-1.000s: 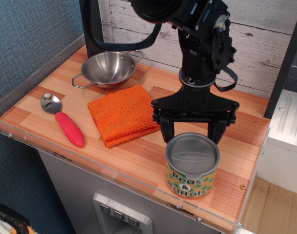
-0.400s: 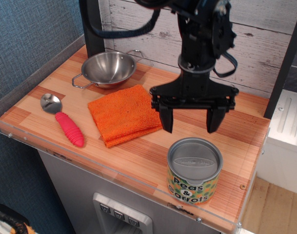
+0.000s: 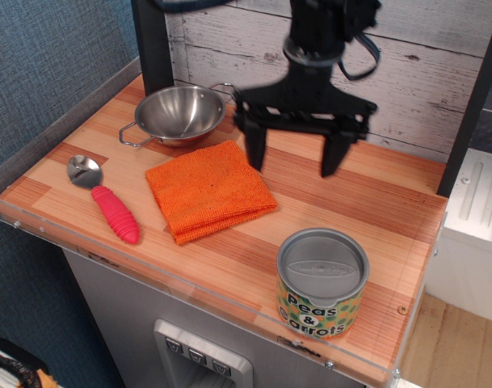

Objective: Move the can to the bottom right corner of the counter.

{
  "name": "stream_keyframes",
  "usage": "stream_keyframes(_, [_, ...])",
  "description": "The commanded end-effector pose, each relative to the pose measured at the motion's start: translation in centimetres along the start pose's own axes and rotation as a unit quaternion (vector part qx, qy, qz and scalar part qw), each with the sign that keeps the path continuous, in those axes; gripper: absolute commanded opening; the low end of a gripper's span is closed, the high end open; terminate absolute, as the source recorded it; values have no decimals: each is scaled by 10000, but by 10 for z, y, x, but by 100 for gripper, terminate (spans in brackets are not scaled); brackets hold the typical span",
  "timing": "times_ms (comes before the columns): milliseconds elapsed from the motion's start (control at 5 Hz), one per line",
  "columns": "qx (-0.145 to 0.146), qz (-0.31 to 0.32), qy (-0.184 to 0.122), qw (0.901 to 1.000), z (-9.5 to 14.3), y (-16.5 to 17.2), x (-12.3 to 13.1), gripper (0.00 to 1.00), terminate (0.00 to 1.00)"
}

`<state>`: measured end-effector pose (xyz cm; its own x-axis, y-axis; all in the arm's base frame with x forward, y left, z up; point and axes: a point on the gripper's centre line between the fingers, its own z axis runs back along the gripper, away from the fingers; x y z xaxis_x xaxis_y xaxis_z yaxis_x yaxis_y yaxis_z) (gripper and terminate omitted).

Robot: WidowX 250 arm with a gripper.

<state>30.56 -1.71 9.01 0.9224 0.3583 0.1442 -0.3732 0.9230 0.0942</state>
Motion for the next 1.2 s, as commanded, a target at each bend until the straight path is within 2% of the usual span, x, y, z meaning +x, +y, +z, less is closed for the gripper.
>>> stream_keyframes(0, [137, 496, 27, 9987, 10, 78, 40, 100, 0])
stream_keyframes(200, [224, 632, -53, 9977, 6, 98, 70, 100, 0])
stream_keyframes(600, [297, 875, -266, 9954, -2, 143, 116, 100, 0])
stream_keyframes(800, [297, 875, -266, 9954, -2, 143, 116, 100, 0])
stream_keyframes(1000, [297, 875, -266, 9954, -2, 143, 116, 100, 100])
